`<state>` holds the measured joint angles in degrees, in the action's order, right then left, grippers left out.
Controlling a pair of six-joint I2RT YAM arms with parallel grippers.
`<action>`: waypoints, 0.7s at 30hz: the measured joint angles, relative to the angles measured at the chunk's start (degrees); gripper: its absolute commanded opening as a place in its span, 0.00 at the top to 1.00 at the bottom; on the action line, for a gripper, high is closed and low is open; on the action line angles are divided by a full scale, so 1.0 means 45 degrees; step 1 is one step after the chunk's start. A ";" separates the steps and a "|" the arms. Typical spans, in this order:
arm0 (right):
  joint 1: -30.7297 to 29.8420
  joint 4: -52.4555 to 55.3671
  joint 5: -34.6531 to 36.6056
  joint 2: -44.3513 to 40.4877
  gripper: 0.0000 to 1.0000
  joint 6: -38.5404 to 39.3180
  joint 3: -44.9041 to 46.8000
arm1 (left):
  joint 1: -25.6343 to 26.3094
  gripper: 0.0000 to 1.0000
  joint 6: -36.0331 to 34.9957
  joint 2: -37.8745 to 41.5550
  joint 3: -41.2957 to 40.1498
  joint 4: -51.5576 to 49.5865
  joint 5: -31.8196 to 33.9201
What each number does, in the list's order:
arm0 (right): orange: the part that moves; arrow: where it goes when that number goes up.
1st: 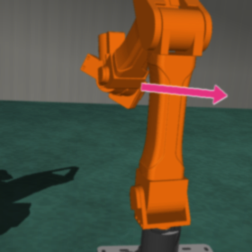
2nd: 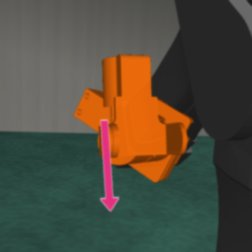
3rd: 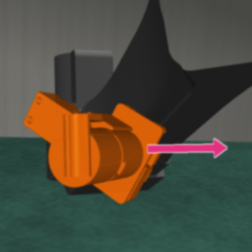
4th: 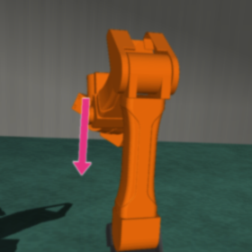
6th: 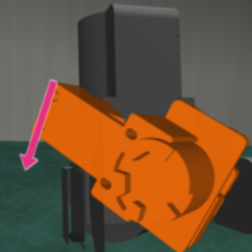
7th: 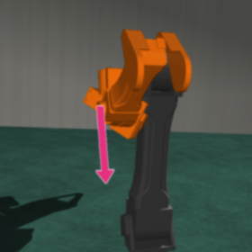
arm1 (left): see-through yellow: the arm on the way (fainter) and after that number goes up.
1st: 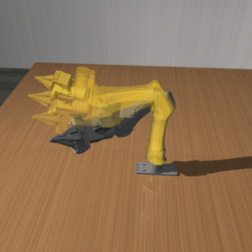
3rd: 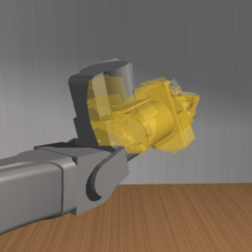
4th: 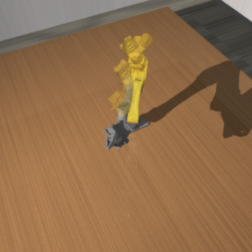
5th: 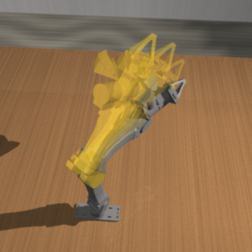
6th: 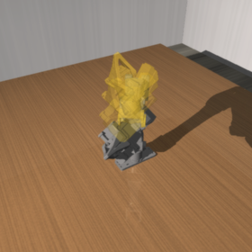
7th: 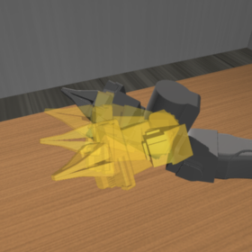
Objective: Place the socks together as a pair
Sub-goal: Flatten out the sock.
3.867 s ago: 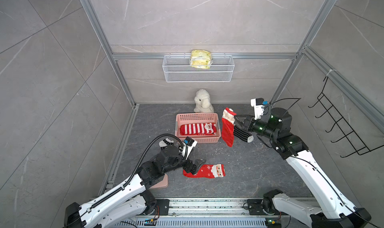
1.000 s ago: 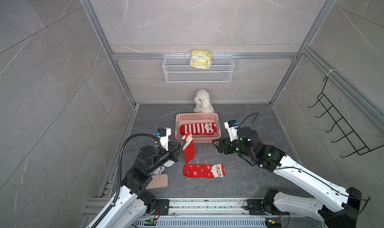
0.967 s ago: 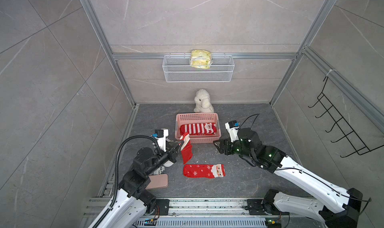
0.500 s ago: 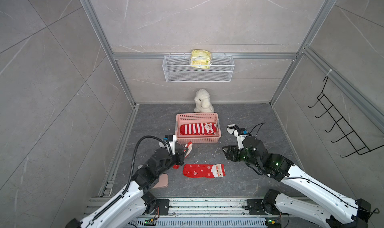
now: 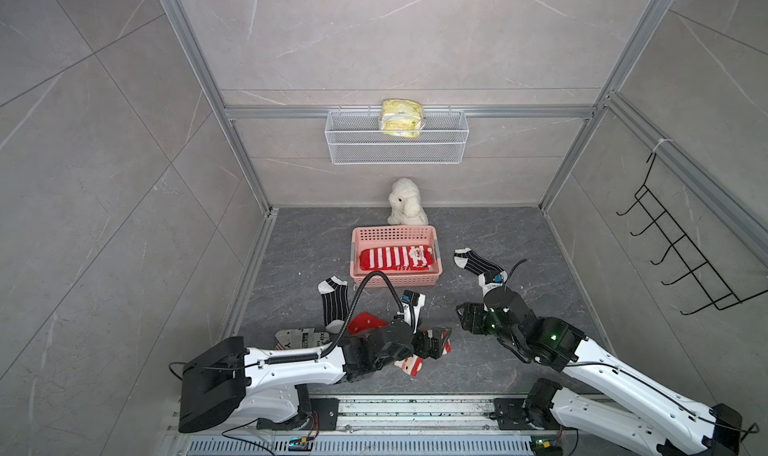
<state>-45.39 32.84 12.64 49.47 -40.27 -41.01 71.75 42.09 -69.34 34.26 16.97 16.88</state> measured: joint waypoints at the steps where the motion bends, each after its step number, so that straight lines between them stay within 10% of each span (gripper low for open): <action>1: 0.0000 0.0000 -0.0034 -0.0034 0.37 -0.0209 0.0131 | 0.0000 0.10 0.0005 0.0583 -0.0073 -0.0486 0.0393; 7: -0.0452 -0.0277 -0.0753 -0.0087 0.51 -0.1724 0.1209 | -0.0452 0.19 0.0291 0.4595 -0.0189 -0.4206 0.2409; 12: -0.2390 -0.1039 -0.0675 -0.0087 0.53 -0.3580 0.2098 | -0.2992 0.26 0.0515 0.6810 -0.0525 -0.7514 0.1991; 21: -0.7189 -0.2905 0.1549 0.3230 0.58 -0.6844 0.2108 | -0.7334 0.47 -0.0369 0.4279 -0.0146 -1.0205 -0.1583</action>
<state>-77.73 19.77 19.62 64.01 -71.07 -31.53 38.74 40.42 -50.09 33.61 -28.95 9.76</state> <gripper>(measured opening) 0.442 0.532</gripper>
